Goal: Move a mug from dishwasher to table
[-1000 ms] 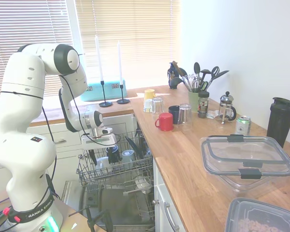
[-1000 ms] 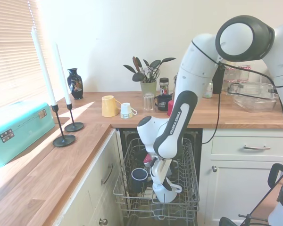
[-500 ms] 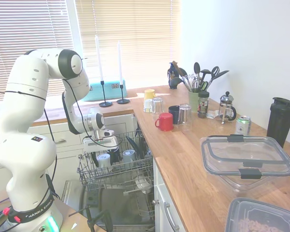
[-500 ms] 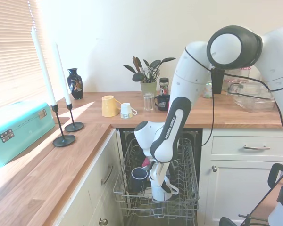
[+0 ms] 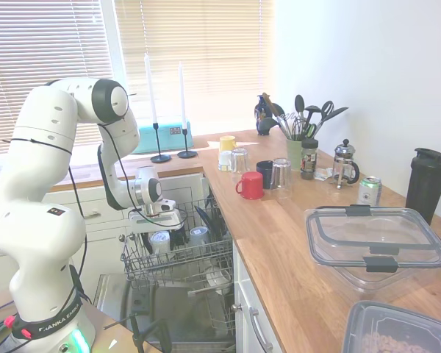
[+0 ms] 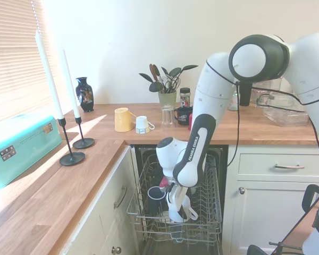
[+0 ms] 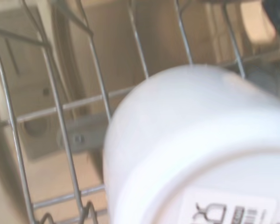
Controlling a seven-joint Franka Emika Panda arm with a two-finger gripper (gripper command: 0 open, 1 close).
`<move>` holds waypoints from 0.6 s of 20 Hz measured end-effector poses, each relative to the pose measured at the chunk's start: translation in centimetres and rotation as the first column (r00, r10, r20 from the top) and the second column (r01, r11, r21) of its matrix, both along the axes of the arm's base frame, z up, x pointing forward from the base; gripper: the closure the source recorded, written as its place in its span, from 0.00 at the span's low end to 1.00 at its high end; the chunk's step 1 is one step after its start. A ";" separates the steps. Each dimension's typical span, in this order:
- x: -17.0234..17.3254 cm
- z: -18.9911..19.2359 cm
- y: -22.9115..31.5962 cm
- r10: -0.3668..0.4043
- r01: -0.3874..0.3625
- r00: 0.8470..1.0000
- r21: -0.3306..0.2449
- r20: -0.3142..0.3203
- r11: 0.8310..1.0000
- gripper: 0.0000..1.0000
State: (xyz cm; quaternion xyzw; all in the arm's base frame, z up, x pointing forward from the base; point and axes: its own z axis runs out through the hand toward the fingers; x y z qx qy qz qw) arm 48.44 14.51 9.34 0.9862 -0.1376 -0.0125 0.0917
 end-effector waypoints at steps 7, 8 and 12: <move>-0.7 -0.6 -1.7 -0.016 0.013 0.999 0.061 0.049 0.998 0.00; -0.9 -0.8 -1.8 -0.020 0.017 0.999 0.066 0.051 0.998 0.00; -1.4 -1.7 -2.5 -0.028 0.024 0.998 0.074 0.054 0.997 0.00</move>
